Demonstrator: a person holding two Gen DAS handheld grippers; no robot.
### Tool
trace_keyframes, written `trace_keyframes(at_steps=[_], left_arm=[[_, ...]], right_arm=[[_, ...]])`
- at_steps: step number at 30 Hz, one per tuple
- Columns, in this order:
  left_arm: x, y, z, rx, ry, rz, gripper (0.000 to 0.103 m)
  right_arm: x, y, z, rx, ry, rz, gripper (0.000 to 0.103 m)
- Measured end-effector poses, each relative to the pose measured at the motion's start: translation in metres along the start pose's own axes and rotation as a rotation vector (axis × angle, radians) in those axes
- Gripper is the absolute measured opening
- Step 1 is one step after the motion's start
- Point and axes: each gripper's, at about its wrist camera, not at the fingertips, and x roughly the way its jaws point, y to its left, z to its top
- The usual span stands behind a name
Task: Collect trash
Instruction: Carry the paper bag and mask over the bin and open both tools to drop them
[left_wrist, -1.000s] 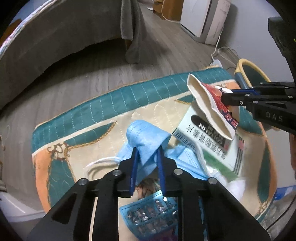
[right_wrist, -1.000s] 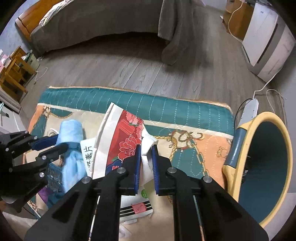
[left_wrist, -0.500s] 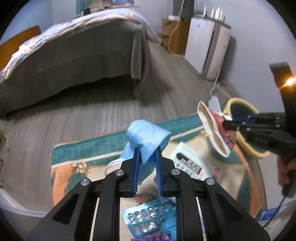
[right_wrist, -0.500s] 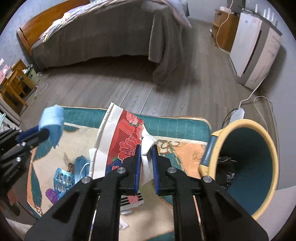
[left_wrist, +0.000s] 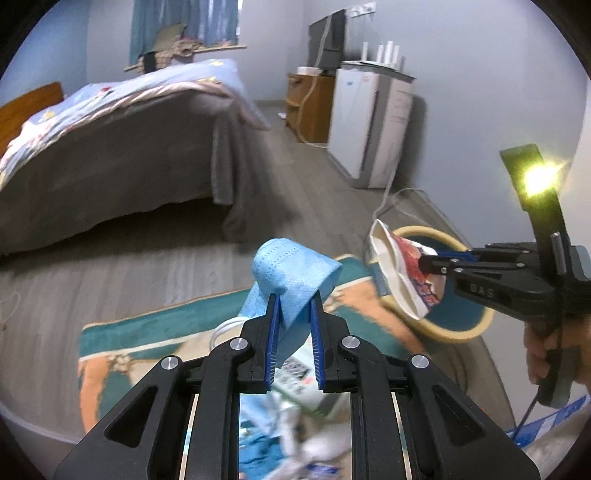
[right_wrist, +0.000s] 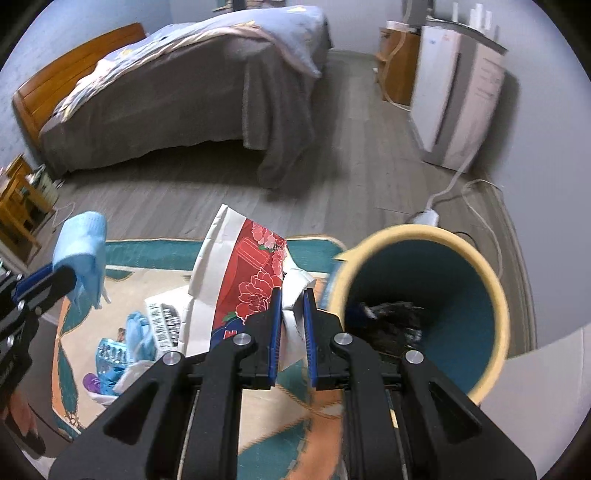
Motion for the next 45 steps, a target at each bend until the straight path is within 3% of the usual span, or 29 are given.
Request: trace_keyframes(at_steps=[10,21,28,37,40,41,42,44,45], left_arm=[[0.023,-0.065,0.000,0.090,0.020,-0.080,0.017],[0.059,-0.111,0.006,0.150,0.054,-0.119,0.017],[0.093,-0.147,-0.005,0.246,0.119,-0.140,0.017],[0.121,-0.171,-0.006,0.261,0.141,-0.163,0.017],[0.123,-0.172,-0.001,0.239,0.126,-0.171,0.026],[0.123,-0.172,-0.001,0.236,0.123,-0.167,0.033],[0.123,-0.171,0.000,0.226,0.117,-0.172,0.037],[0.121,-0.171,-0.001,0.218,0.117,-0.171,0.057],[0.121,-0.171,-0.001,0.218,0.115,-0.164,0.064]], right_arm=[[-0.022,-0.077,-0.009,0.160,-0.031,-0.102,0.011],[-0.008,-0.141,-0.031,0.277,0.019,-0.139,0.011],[0.011,-0.165,-0.043,0.308,0.072,-0.158,0.011],[0.024,-0.178,-0.045,0.316,0.085,-0.160,0.013],[0.025,-0.178,-0.045,0.311,0.079,-0.155,0.026],[0.024,-0.179,-0.046,0.312,0.076,-0.160,0.036],[0.023,-0.180,-0.046,0.314,0.072,-0.161,0.040],[0.020,-0.184,-0.046,0.322,0.063,-0.170,0.042],[0.019,-0.186,-0.047,0.327,0.061,-0.172,0.049]])
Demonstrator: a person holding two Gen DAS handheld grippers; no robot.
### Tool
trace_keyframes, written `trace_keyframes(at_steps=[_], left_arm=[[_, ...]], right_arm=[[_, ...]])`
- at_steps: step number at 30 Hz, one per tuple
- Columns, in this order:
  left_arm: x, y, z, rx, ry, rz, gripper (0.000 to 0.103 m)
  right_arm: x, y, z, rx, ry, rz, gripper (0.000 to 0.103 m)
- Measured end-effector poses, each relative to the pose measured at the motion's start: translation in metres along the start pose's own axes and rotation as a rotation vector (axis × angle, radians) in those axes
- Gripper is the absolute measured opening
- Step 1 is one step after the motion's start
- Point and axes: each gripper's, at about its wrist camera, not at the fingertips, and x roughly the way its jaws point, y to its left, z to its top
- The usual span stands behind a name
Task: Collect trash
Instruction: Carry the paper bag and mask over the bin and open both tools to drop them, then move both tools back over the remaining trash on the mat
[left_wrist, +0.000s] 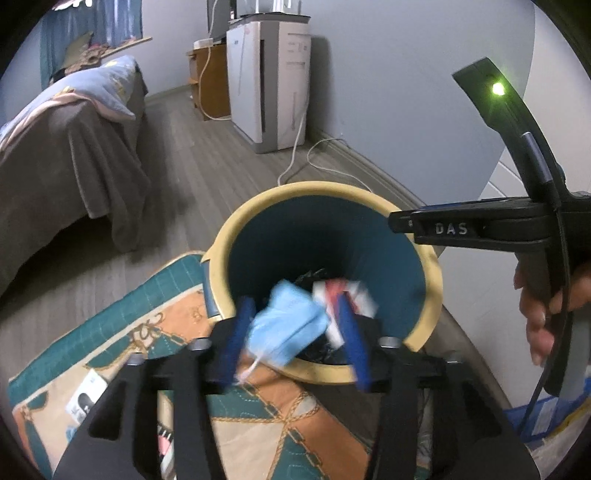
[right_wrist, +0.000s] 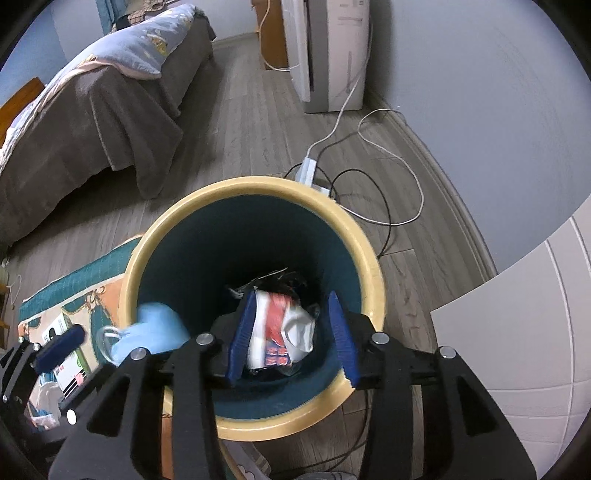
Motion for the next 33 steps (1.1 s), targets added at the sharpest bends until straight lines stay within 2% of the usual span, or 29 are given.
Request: trace_keyframes(at_steps=[1,2,3,5,6,11,23,33], left_arm=[[-0.002,0.001,0.000,-0.001,-0.006,0.016,0.081],[-0.005,0.002,0.000,-0.002,-0.019,0.039,0.092],[-0.006,0.003,0.000,-0.004,-0.027,0.053,0.094],[-0.011,0.007,0.000,-0.017,-0.038,0.080,0.096],[-0.013,0.011,-0.001,-0.031,-0.036,0.089,0.096],[-0.028,0.032,-0.005,-0.081,-0.051,0.123,0.096],[-0.076,0.084,-0.019,-0.155,-0.108,0.174,0.097],[-0.114,0.126,-0.042,-0.186,-0.130,0.227,0.097]], right_arm=[[-0.001,-0.001,0.000,0.007,-0.001,0.003,0.054],[-0.001,-0.001,0.000,0.011,-0.003,0.005,0.067],[-0.002,0.000,0.000,0.012,-0.005,0.006,0.081],[-0.006,0.003,0.001,0.007,-0.020,0.009,0.095],[-0.009,0.006,0.002,0.003,-0.035,0.022,0.097],[-0.018,0.017,0.004,-0.020,-0.061,0.043,0.097],[-0.032,0.052,0.004,-0.063,-0.079,0.025,0.097],[-0.036,0.113,-0.005,-0.174,-0.080,0.030,0.097]])
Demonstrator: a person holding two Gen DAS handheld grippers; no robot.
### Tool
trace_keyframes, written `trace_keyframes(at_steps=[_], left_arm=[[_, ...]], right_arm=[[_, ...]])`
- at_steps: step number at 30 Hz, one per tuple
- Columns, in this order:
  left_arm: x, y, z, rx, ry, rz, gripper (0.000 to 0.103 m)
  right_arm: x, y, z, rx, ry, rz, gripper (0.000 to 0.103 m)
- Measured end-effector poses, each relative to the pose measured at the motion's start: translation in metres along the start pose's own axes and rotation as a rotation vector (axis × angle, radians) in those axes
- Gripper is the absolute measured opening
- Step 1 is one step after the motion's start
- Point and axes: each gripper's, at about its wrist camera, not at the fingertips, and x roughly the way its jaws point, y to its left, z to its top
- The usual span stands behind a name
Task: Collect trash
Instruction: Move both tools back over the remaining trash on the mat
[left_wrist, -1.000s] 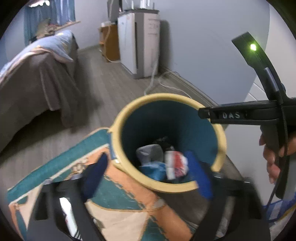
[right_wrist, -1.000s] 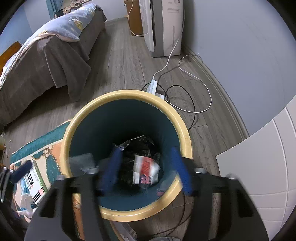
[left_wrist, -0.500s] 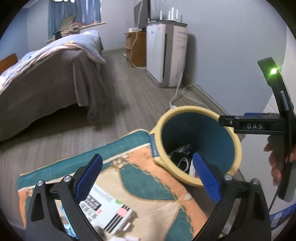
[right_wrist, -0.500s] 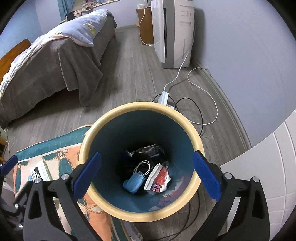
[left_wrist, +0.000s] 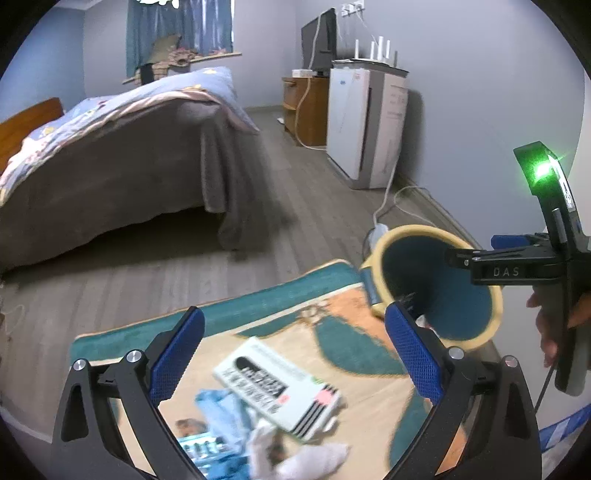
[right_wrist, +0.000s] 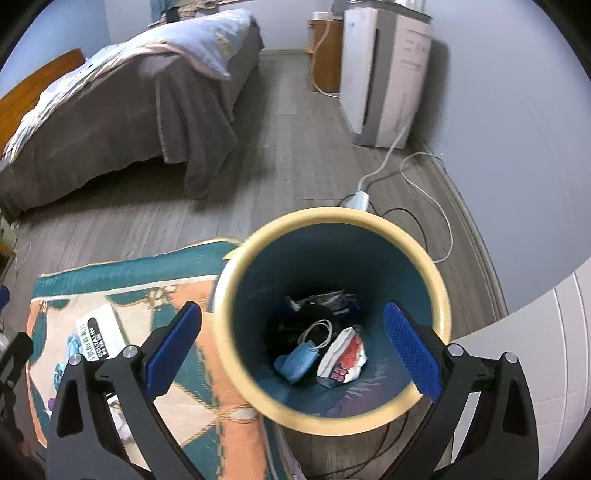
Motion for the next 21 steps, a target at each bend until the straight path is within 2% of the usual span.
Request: trace_keyframes(at_steps=[11,21], left_arm=[[-0.027,0.064,-0.028,-0.039,0.020,0.068,0.097],[-0.037,0.112,-0.072,-0.023,0.099,0.110,0.097]], right_arm=[[0.005,0.073,-0.003,-0.099,0.025,0.039,0.097],[0.016,0.146,-0.015,-0.187,0.075,0.094,0.097]])
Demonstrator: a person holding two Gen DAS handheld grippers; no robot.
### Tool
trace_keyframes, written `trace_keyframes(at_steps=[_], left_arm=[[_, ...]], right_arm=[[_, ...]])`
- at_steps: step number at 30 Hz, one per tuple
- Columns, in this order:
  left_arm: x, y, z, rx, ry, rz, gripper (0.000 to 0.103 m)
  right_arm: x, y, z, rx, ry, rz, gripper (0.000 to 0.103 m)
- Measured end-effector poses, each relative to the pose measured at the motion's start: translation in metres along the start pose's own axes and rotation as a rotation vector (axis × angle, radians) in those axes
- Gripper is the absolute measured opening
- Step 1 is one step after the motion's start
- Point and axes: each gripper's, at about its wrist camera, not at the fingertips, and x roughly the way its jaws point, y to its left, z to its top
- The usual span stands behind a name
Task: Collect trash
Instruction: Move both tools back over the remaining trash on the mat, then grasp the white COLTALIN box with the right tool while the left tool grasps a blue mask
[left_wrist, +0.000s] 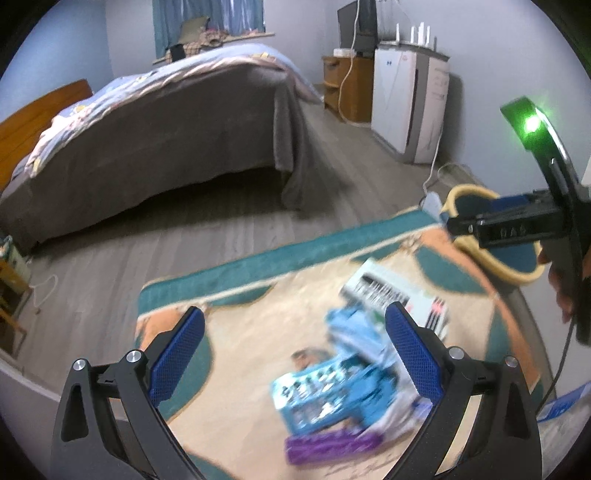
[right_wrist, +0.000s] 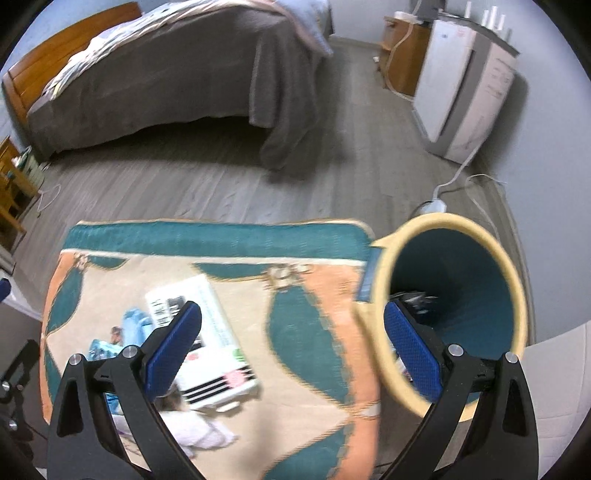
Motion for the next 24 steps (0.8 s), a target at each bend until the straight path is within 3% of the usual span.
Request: trace_keyframes(at_steps=[5,10,20,24], left_arm=[[0.005,0.024,-0.016,-0.008,0.048,0.030,0.097],[0.002,0.041,-0.021,-0.067,0.056,-0.006,0.097],[0.002,0.036,-0.018,-0.051,0.052,-0.013,0.097],[0.004,0.038,-0.015,-0.062,0.055,-0.015,0.097]], right_arm=[[0.014,0.031,-0.001,-0.042,0.042,0.012,0.097],[0.027,0.052,-0.005,-0.084,0.083,0.014,0.097],[0.047,0.061,-0.014,-0.106,0.144,0.018,0.097],[0.057,0.063,-0.017,-0.120,0.177,0.051,0.090]])
